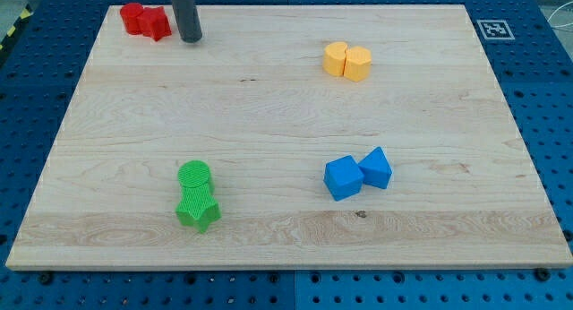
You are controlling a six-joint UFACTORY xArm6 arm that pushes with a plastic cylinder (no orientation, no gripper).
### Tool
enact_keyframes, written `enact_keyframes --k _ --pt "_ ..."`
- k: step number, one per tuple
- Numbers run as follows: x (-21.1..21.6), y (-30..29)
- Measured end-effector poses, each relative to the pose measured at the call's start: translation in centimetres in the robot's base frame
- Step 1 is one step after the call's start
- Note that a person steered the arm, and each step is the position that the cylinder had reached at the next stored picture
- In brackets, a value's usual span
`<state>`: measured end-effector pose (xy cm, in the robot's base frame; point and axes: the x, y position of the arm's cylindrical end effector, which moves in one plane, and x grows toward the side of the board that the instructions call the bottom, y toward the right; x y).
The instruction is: Move your arm towards the green circle
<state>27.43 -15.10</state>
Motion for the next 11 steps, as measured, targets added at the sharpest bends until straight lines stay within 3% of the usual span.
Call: enact_keyframes --k 11 --pt "15.4 1.9"
